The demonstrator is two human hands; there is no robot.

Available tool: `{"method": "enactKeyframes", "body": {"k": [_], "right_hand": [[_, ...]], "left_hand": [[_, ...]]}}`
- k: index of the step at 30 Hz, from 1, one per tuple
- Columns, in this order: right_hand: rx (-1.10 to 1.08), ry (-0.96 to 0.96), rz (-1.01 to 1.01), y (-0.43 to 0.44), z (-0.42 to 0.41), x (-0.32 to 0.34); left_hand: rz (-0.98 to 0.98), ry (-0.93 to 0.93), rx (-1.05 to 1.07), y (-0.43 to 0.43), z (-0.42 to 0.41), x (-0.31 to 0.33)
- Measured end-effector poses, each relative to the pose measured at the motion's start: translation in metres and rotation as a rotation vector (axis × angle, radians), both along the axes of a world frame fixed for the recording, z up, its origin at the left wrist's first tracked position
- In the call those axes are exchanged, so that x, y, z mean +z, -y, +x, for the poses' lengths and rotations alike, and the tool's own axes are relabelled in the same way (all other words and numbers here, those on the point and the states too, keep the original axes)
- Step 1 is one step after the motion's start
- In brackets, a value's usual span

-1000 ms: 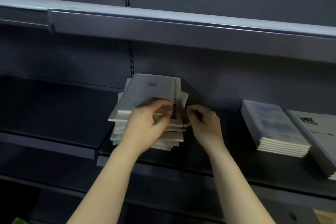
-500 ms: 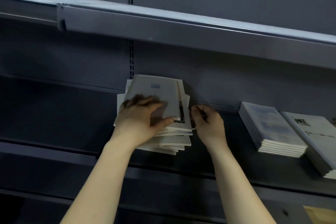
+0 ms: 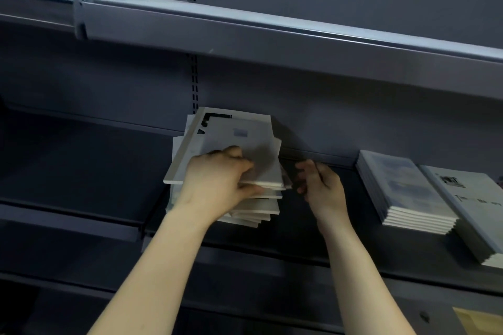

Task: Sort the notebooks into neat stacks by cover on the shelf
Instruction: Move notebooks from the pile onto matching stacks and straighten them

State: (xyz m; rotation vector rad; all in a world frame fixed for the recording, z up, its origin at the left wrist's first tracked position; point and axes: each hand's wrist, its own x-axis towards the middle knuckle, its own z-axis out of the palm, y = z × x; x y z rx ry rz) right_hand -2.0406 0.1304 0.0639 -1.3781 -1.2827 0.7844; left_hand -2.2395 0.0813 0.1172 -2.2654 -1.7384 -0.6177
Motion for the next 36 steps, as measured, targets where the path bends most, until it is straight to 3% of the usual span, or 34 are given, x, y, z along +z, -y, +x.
{"method": "enactKeyframes", "body": {"k": [5, 9, 14, 19, 22, 26, 30, 33, 36], "right_hand": [[0.056, -0.002, -0.017, 0.003, 0.009, -0.006], [0.078, -0.024, -0.032, 0.004, 0.019, -0.008], [0.101, -0.021, -0.068, 0.006, 0.031, -0.006], [0.149, -0.16, -0.12, 0.015, 0.041, -0.004], [0.21, -0.276, -0.146, 0.022, 0.051, -0.001], [0.397, -0.506, -0.167, 0.031, 0.07, 0.009], [0.497, -0.723, -0.013, 0.042, 0.09, 0.014], [0.426, -0.701, -0.003, 0.046, 0.11, 0.015], [0.388, -0.623, 0.007, 0.046, 0.137, 0.019]], "left_hand": [[-0.056, -0.094, -0.035, -0.003, 0.002, 0.017], [-0.118, -0.047, -0.06, 0.0, 0.004, 0.029], [0.15, -0.035, -0.102, 0.02, 0.024, 0.035], [0.575, 0.305, -0.123, 0.023, 0.065, 0.037], [0.685, 0.603, -0.028, 0.017, 0.088, 0.038], [0.589, 1.071, -0.007, 0.007, 0.131, 0.025], [0.471, 1.463, -0.001, 0.001, 0.185, -0.002], [0.416, 1.589, -0.049, -0.001, 0.212, -0.022], [0.33, 1.579, -0.108, -0.003, 0.229, -0.036]]}}
